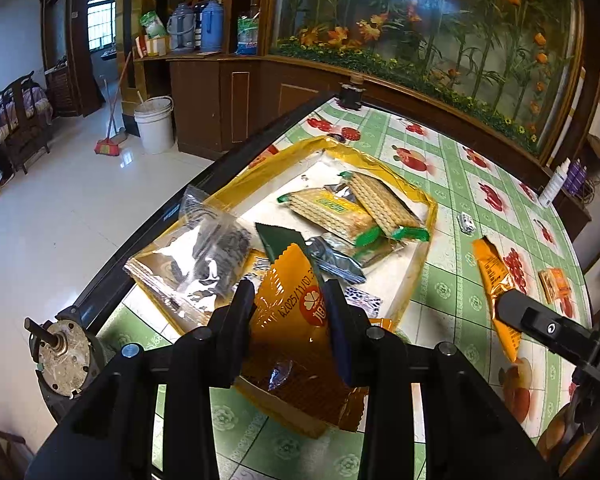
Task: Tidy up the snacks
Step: 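Carry both orange packets up and over the white tray, then open both tools to drop the orange packets into the tray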
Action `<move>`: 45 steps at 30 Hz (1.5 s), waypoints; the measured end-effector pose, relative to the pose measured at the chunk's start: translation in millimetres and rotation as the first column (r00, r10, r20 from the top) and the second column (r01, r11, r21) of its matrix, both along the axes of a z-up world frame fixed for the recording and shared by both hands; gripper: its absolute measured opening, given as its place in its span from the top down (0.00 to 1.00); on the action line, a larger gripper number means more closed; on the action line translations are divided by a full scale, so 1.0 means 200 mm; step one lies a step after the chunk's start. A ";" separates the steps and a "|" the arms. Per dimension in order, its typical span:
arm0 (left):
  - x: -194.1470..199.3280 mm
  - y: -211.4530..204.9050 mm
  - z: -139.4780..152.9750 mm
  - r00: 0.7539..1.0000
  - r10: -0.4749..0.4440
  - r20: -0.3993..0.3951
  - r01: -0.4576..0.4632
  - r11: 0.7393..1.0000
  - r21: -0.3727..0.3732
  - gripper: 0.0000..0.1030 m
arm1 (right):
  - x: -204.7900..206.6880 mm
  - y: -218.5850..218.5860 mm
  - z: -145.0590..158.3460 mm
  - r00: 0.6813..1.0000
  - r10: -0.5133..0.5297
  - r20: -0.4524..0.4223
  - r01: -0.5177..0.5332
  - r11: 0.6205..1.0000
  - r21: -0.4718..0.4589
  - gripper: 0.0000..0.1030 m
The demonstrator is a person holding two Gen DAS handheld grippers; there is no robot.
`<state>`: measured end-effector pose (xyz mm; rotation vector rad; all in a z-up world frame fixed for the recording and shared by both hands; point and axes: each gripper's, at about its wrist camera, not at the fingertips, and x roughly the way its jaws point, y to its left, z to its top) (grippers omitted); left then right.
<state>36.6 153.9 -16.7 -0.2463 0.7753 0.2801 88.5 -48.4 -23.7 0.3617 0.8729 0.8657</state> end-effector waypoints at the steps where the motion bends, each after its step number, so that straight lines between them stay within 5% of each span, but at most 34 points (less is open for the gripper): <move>1: 0.00 0.02 0.00 1.000 0.008 0.001 -0.008 1.000 0.000 0.68 | 0.01 0.01 0.00 1.000 0.001 0.001 -0.001 1.000 0.006 0.59; 17: 0.14 0.05 -0.08 0.999 0.014 -0.035 -0.014 1.000 -0.002 0.67 | 0.16 0.34 -0.04 0.998 0.058 0.030 -0.055 0.993 -0.101 0.59; 25: 0.13 0.06 -0.14 0.996 0.060 -0.070 -0.056 0.997 0.057 0.61 | 0.18 0.46 -0.11 0.997 0.070 0.038 -0.063 0.985 -0.161 0.58; 28: 0.11 0.07 -0.13 0.993 0.090 -0.079 -0.084 0.993 0.079 0.34 | 0.19 0.46 -0.12 0.997 0.067 0.029 -0.061 0.984 -0.170 0.56; 33: 0.05 0.04 -0.10 0.995 0.091 -0.044 -0.086 0.990 0.114 0.31 | 0.18 0.40 -0.09 0.999 0.030 0.035 -0.024 0.987 -0.160 0.32; 45: -0.03 -0.12 0.06 0.998 0.054 0.038 -0.060 0.985 0.164 0.28 | 0.03 -0.01 0.02 0.991 -0.103 0.089 0.113 0.988 -0.110 0.26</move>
